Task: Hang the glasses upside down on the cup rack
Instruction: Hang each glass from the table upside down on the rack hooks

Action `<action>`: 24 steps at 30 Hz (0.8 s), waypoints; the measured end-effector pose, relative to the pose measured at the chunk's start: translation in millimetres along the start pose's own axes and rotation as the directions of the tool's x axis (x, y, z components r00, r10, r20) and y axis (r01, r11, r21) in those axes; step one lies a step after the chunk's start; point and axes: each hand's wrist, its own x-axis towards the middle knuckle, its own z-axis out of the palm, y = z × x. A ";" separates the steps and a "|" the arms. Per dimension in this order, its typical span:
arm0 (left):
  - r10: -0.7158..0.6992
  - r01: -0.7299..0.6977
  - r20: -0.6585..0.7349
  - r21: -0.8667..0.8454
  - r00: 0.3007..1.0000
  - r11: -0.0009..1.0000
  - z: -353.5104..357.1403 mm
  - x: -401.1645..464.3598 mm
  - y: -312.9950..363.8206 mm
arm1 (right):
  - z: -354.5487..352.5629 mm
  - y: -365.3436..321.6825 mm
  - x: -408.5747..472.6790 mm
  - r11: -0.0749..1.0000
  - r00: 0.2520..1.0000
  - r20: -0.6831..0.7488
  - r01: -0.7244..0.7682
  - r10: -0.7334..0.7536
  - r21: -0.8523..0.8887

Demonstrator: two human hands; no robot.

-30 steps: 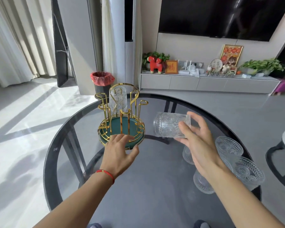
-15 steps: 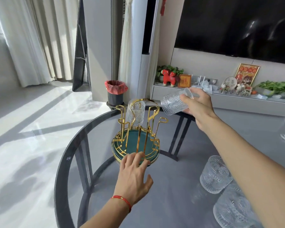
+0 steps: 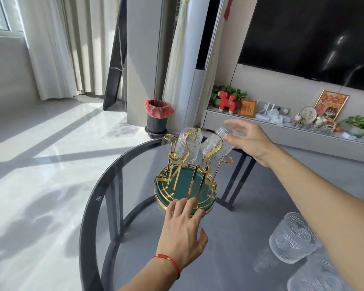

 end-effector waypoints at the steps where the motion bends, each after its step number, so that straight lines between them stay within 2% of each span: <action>1: 0.002 -0.002 -0.004 0.002 1.000 1.000 0.1 0.1 0.0 | 1.3 0.0 1.4 1.000 1.000 0.025 0.014 -0.014 -0.028; 5: 0.003 -0.003 -0.011 0.003 1.000 1.000 1.8 0.0 0.2 | 3.4 -1.2 6.5 0.997 0.996 0.093 0.022 -0.015 -0.076; 8: 0.000 0.000 -0.006 0.002 1.000 1.000 3.0 0.3 1.0 | 4.8 0.3 10.8 0.998 0.985 0.169 -0.032 0.040 -0.049; 13: -0.005 0.005 -0.006 0.014 1.000 1.000 5.4 1.4 0.3 | 13.5 2.4 17.4 0.992 0.958 0.269 -0.077 0.103 -0.104; 24: -0.001 0.001 -0.026 0.009 1.000 1.000 6.8 1.4 0.7 | 16.6 1.1 15.5 0.990 0.910 0.396 -0.141 0.122 0.018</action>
